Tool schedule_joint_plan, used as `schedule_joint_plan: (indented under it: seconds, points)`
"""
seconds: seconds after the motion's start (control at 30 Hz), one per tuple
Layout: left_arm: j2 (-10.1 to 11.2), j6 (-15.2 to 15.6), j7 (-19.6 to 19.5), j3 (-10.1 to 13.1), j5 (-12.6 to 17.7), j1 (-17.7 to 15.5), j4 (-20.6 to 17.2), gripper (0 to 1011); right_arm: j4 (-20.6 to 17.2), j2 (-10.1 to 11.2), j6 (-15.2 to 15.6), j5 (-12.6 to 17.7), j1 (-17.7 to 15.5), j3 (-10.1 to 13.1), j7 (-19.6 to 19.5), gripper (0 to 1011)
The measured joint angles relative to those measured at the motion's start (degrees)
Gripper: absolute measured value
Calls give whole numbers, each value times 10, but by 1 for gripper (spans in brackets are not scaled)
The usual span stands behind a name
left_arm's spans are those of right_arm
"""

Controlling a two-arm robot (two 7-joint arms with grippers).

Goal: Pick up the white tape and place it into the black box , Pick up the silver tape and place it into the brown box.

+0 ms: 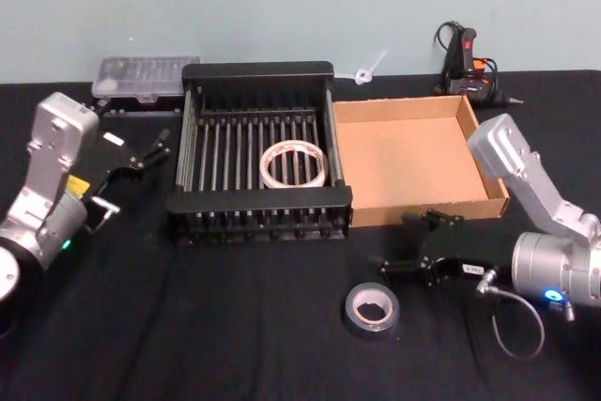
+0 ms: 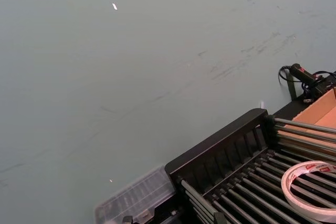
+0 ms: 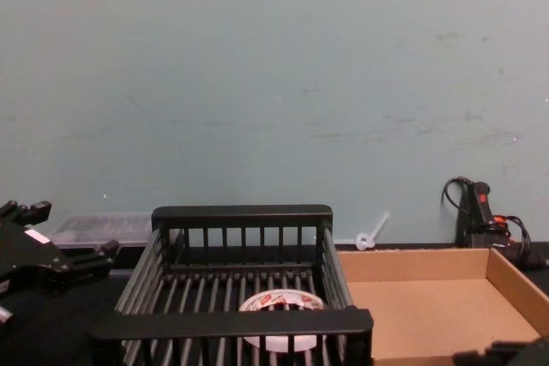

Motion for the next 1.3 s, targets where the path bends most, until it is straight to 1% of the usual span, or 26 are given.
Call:
schedule_joint_plan:
  seconds: [0.03, 0.23, 0.53, 0.83, 1.3]
  points:
    - [0, 0, 0, 0, 0, 0, 0, 1002, 0, 0, 0, 0, 0, 0, 0, 1002]
    - [0, 0, 0, 0, 0, 0, 0, 1001, 10, 9, 5, -6, 11, -21, 10, 1002]
    - [0, 0, 0, 0, 0, 0, 0, 1002, 14, 18, 12, -7, 20, -38, 20, 1002]
    - [0, 0, 0, 0, 0, 0, 0, 1002, 10, 28, 19, -4, 23, -49, 27, 1002]
    - [0, 0, 0, 0, 0, 0, 0, 1001, 12, 33, 20, -2, 31, -63, 33, 1002]
